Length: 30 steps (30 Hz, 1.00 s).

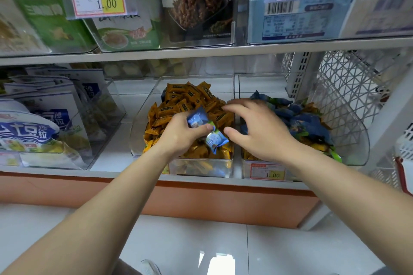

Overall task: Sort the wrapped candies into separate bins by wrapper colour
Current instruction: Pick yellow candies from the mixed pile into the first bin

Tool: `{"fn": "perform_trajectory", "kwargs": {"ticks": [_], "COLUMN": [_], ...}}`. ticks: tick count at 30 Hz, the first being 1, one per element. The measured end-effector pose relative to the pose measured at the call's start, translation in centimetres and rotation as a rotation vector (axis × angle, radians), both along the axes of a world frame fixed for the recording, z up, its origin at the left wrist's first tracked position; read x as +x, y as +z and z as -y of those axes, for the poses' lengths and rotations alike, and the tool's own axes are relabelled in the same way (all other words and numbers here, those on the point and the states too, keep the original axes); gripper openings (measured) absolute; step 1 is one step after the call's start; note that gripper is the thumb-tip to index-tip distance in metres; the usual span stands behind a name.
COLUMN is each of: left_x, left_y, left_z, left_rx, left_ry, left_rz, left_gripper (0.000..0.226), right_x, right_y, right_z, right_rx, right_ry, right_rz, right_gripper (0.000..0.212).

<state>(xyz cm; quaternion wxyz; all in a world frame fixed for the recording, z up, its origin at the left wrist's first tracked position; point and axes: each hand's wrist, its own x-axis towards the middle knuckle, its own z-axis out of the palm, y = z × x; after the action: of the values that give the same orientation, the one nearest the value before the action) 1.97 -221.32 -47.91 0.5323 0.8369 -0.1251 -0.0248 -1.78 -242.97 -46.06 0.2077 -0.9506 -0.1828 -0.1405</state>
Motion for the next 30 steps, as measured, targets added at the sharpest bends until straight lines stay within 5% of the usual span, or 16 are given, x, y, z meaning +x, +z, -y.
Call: {"fn": "perform_trajectory", "kwargs": {"ticks": [3, 8, 12, 16, 20, 23, 28, 30], "left_x": [0.0, -1.1, -1.5, -2.1, -2.2, -1.6, -1.5, -1.2], "left_y": [0.8, 1.9, 2.6, 2.6, 2.5, 1.6, -0.9, -1.5], "left_z": [0.8, 2.8, 3.7, 4.3, 4.0, 2.2, 1.1, 1.1], "left_rx": [-0.218, -0.515, -0.481, -0.427, -0.197, 0.111, 0.643, 0.806], "left_ry": [0.084, 0.085, 0.097, 0.173, 0.168, 0.026, -0.511, -0.544], "left_rz": [-0.013, -0.123, -0.096, -0.027, 0.130, 0.193, -0.033, 0.038], "left_gripper": [0.031, 0.034, 0.029, 0.038, 0.021, 0.019, 0.055, 0.066], "right_x": [-0.2, 0.5, 0.6, -0.1, 0.1, 0.7, 1.2, 0.9], "right_y": [0.3, 0.8, 0.7, 0.7, 1.3, 1.5, -0.2, -0.2], "right_z": [-1.3, -1.7, -1.4, -1.2, 0.0, 2.5, 5.1, 3.9], "right_rx": [0.141, 0.517, 0.818, 1.010, 0.946, 0.550, -0.043, -0.044], "right_ry": [0.032, -0.031, -0.062, 0.074, 0.019, -0.151, -0.335, -0.246], "right_rz": [-0.096, -0.087, -0.236, -0.427, -0.357, -0.039, -0.108, 0.047], "right_gripper": [0.065, 0.041, 0.027, 0.034, 0.028, 0.026, 0.047, 0.047]}}
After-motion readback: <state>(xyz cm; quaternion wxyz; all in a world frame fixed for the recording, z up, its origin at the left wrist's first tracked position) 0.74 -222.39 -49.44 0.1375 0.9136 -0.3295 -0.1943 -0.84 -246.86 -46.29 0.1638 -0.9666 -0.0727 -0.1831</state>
